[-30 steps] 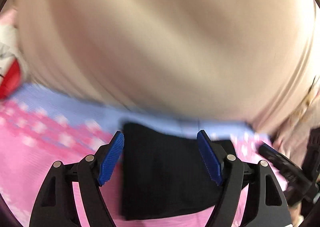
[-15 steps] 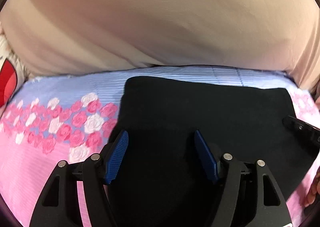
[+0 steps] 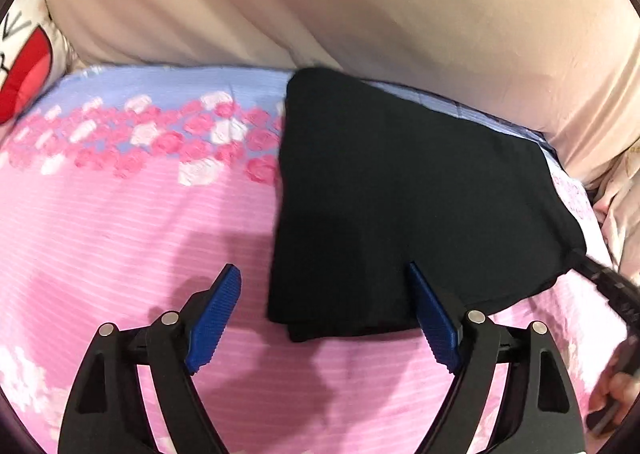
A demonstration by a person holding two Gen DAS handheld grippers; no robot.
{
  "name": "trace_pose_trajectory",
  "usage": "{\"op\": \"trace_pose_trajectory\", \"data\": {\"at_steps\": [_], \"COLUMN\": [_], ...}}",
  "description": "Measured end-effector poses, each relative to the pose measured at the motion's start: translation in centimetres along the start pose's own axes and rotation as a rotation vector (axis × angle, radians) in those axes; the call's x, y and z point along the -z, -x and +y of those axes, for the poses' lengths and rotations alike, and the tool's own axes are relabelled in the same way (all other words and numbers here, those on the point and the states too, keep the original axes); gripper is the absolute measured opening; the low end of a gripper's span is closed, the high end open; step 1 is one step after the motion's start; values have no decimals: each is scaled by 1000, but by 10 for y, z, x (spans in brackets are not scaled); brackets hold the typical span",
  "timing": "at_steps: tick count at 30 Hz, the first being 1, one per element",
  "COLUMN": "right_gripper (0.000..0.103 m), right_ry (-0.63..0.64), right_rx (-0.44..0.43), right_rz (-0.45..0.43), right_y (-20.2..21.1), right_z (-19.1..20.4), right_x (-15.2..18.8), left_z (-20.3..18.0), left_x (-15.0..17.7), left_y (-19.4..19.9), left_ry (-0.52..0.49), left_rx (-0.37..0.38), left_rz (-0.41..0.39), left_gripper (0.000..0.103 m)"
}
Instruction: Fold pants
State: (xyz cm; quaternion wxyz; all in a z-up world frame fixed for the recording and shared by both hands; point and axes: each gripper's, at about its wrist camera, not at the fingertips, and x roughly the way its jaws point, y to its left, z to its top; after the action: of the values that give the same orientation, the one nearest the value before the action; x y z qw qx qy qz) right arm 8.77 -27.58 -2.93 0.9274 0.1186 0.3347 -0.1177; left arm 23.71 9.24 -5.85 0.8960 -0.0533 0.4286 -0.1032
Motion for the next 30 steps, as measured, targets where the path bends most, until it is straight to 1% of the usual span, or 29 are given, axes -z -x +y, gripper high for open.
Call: {"op": "trace_pose_trajectory", "data": {"at_steps": [1,2,3,4,5,6,7,8,10,12,13,14,15,16,17,18,19,20,21,22,23,25,26,27,28,30], "right_gripper": [5,2,0,0,0,0,0,6,7,9,21,55,79,85,81,77,63,55,51,31,27,22,22,22,22,23], "right_ry": [7,26,38,27,-32,-56,-68,-62,-36,-51,-51,-43,-35,-24,-7,-3,-11,-29,-35,-32,-37,-63,-64,-70,-86,-102], "right_rx": [-11,8,36,37,-27,-44,-48,-24,42,34,32,22,24,37,60,61,39,3,-6,11,8,-3,16,33,23,0], "right_rz": [-6,6,38,69,57,63,66,56,18,-19,-29,-30,-24,-23,-27,-21,-16,-10,-1,10,26,26,23,29,40,30], "right_y": [2,-2,-11,-19,-18,-14,-7,5,31,51,53,49,43,31,24,17,5,-1,-7,-15,-21,-19,-17,-20,-26,-22], "right_z": [0,-2,-7,-21,-37,-42,-43,-42,-40,-41,-40,-36,-34,-28,-26,-26,-18,-21,-24,-26,-30,-38,-43,-48,-53,-55], "right_x": [-1,-1,1,7,11,13,13,15,18,21,19,17,15,13,14,13,9,7,5,3,1,-1,0,2,5,5], "left_z": [-1,-5,-8,-11,-9,-7,-5,-3,-2,-5,-8,-12,-15,-17,-20,-23,-23,-25,-27,-28,-29,-26,-24,-23,-24,-24], "left_x": [-1,-1,0,2,4,5,5,5,6,8,10,12,13,15,19,21,22,23,24,24,25,24,24,25,25,23], "left_y": [-1,-5,-8,-13,-15,-7,1,13,39,49,47,40,30,23,18,12,7,5,1,-2,-5,-17,-23,-26,-27,-25], "left_ry": [-5,-16,-28,-44,-45,-32,-19,-12,-32,-45,-56,-65,-69,-70,-70,-70,-74,-79,-89,-97,-102,-111,-111,-117,-128,-124], "left_rx": [-12,-27,-40,-61,-60,-37,-19,-6,-23,-34,-27,-24,-31,-29,-26,-28,-33,-43,-59,-70,-88,-129,-149,-158,-167,-169], "left_rz": [-2,2,9,13,15,15,10,-4,-57,-68,-56,-37,-16,2,18,31,35,37,38,42,46,66,76,69,63,71], "left_gripper": [82,83,85,88,88,87,85,85,84,84,84,84,84,84,84,84,84,84,84,84,84,84,87,87,88,88]}}
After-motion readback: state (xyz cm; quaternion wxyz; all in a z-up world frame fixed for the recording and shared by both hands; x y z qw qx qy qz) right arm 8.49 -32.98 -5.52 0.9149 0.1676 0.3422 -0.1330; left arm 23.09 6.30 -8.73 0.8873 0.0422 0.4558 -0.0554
